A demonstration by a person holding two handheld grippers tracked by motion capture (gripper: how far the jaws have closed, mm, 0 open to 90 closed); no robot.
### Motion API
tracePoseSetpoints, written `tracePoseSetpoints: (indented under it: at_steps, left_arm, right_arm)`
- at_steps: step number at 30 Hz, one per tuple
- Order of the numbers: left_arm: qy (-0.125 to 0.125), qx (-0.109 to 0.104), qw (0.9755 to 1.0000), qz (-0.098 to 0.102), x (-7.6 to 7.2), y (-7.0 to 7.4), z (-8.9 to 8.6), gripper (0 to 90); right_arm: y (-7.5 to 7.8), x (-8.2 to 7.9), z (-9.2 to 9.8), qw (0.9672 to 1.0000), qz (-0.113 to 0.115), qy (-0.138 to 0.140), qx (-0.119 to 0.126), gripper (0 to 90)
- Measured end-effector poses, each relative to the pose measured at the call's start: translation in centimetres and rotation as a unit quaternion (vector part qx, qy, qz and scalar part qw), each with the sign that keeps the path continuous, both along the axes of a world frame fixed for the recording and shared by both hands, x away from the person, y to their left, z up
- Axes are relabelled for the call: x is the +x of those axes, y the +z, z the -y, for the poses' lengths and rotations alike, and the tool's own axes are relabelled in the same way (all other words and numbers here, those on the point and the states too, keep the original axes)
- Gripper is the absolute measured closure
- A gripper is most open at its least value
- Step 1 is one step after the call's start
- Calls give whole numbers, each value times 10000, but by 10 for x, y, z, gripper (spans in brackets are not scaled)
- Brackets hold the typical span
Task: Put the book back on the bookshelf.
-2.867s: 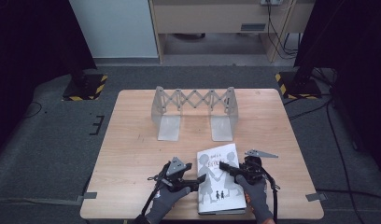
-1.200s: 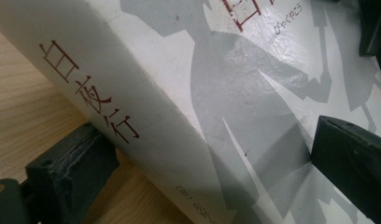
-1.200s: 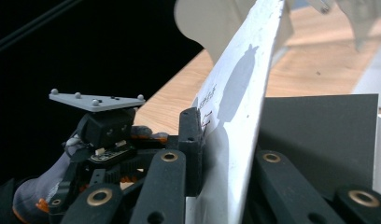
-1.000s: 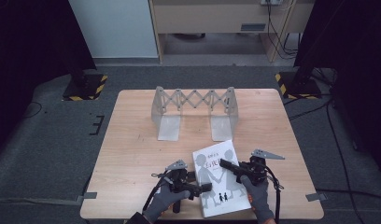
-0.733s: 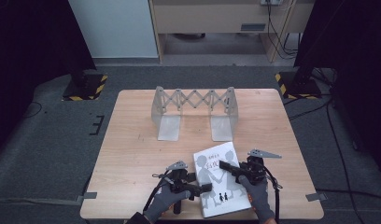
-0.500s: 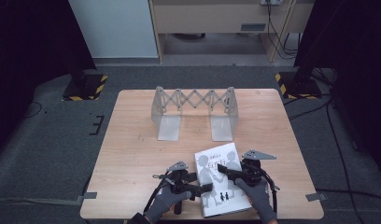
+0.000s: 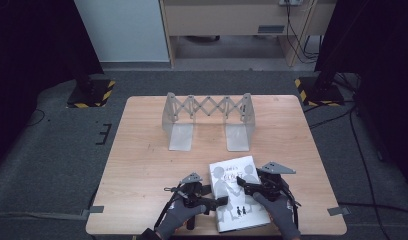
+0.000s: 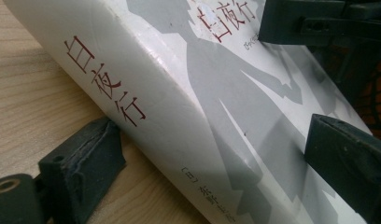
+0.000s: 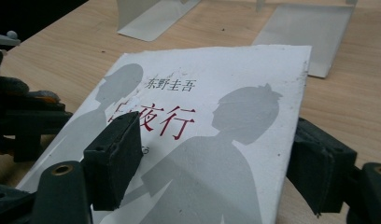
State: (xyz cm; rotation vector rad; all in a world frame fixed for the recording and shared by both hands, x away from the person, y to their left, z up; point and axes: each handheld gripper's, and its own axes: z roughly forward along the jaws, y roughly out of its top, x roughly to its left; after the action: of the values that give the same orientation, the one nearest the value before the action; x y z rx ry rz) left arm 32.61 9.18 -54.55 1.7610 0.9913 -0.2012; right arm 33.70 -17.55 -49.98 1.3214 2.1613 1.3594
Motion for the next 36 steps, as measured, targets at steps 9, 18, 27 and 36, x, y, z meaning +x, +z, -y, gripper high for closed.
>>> tracePoseSetpoints:
  at_steps: [9,18,27,36]
  left_arm:
    - [19,64,10000,17,0,0,-1,88]
    - [-4,102,9999,-21,3,2,0,86]
    - [44,118,9999,-28,5,2,3,83]
    - [-64,149,9998,84,3,1,7,17]
  right_arm:
    - [-12,3,10,9986,-462,-265,9,206]
    - [-20,8,15,9945,-926,-137,474,188]
    - [-21,6,10,9942,-910,-86,565,196]
    - [-19,4,6,9951,-817,-178,519,213]
